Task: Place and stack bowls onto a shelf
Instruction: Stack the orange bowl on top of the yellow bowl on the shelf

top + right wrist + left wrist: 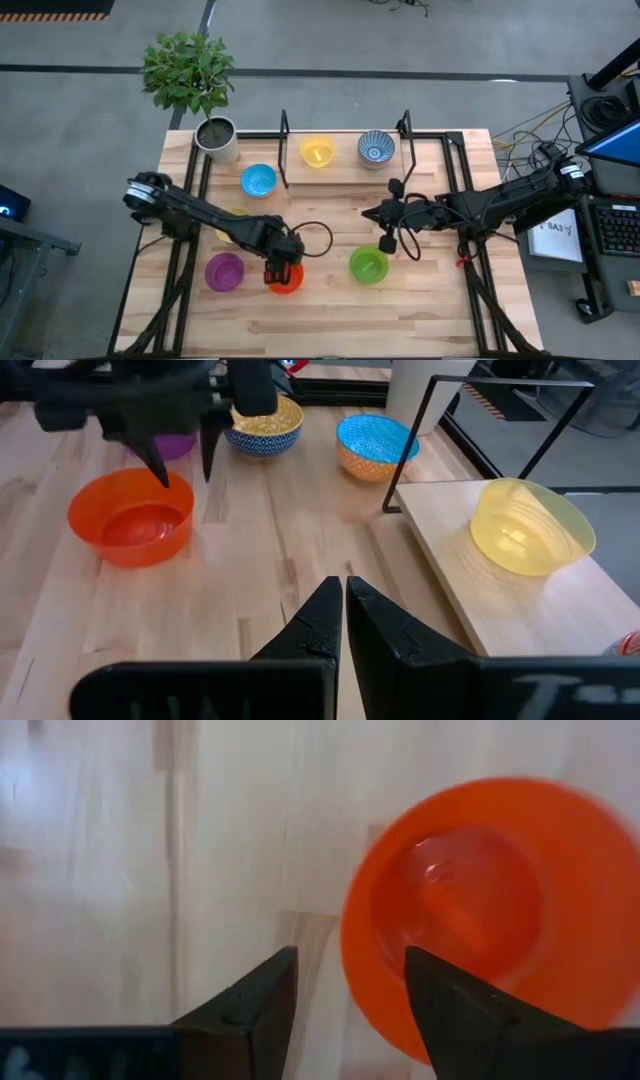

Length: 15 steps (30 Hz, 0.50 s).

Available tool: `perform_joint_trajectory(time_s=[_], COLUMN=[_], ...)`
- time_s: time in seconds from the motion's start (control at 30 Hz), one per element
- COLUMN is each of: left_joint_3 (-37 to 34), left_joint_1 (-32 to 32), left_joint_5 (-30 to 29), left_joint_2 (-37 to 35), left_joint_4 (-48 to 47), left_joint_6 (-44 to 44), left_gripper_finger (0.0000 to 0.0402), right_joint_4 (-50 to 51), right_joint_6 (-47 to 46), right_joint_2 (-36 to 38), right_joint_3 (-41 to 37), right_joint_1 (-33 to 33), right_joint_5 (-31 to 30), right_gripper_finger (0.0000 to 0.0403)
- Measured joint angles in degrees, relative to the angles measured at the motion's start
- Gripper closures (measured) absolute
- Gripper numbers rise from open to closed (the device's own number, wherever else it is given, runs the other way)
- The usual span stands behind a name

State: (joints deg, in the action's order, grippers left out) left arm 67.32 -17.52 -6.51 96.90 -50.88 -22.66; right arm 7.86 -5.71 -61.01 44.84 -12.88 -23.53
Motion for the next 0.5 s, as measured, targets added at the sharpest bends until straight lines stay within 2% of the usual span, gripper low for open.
perform_joint_trajectory(time_s=[0.13, 0.27, 0.37, 0.5], left_joint_3=[-0.7, -0.7, -0.7, -0.7], left_joint_1=[0.0, 0.0, 0.0, 0.1], left_joint_5=[0.0, 0.0, 1.0, 1.7], left_joint_2=[2.7, 5.3, 6.5, 7.0], left_joint_4=[0.4, 0.9, 1.2, 1.2], left_joint_6=[-0.1, -0.2, 0.7, 1.1], left_gripper_finger=[0.0221, 0.024, 0.0278, 0.0364], right_joint_4=[0.1, 0.1, 0.2, 0.3], right_joint_6=[0.8, 0.8, 0.8, 0.8], right_joint_2=[0.0, 0.0, 0.0, 0.0], right_joint_3=[0.0, 0.0, 0.0, 0.0], right_joint_1=[0.0, 0.0, 0.0, 0.0], right_joint_5=[0.0, 0.0, 0.0, 0.0], right_gripper_finger=[0.0394, 0.0394, 0.0394, 0.0394])
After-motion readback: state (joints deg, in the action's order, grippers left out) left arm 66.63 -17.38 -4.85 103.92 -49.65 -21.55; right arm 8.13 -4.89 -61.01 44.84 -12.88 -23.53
